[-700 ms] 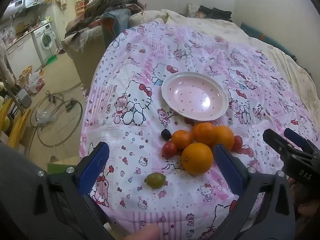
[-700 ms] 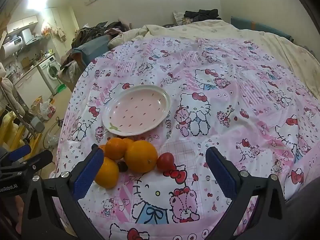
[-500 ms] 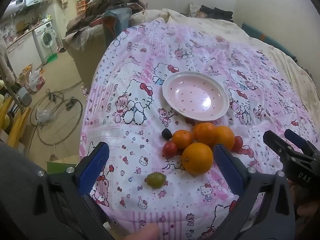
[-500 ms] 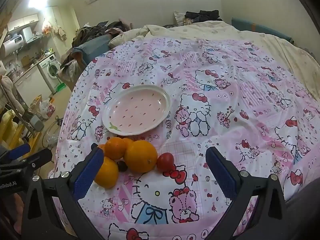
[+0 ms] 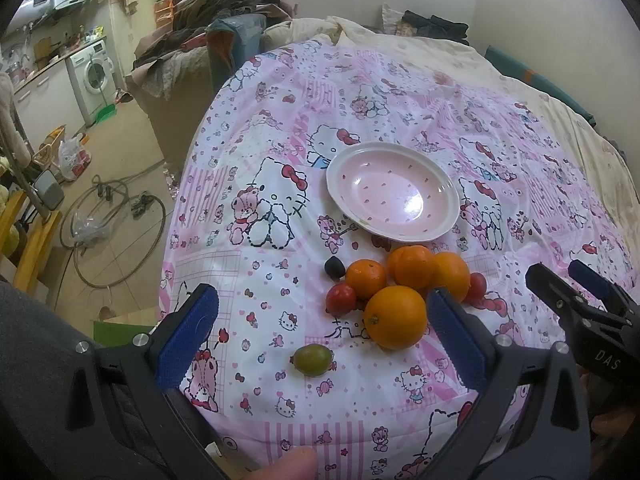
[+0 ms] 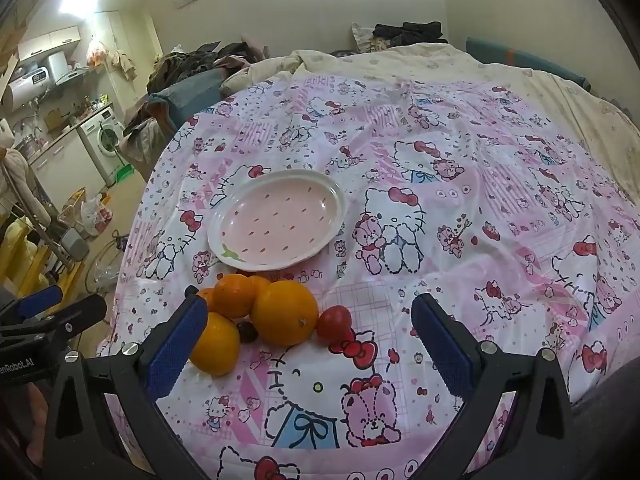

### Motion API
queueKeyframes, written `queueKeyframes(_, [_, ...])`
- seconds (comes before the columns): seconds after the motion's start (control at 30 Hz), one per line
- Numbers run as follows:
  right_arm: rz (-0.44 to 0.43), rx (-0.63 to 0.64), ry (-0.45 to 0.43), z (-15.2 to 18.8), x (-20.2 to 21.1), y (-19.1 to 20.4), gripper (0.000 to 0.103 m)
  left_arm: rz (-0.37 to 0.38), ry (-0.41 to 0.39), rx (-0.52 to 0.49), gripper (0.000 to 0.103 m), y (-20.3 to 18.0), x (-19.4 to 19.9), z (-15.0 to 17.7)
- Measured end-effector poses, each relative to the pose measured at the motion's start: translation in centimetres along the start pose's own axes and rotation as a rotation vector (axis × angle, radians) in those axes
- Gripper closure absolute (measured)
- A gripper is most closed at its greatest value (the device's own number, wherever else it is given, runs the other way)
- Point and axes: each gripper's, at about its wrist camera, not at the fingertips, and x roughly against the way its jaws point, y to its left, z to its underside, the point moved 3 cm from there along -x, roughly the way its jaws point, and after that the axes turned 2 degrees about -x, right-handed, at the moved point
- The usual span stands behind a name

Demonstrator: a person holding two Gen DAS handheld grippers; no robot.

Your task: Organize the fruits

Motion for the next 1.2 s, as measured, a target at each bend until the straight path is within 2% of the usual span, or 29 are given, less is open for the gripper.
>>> queueKeyframes(1.2, [-0.020,-0.017,0.002,-0.17,0.07,-0.37,0.000,-0.011,-0.001,0.012,0.000,0.35,-0.31,0.19])
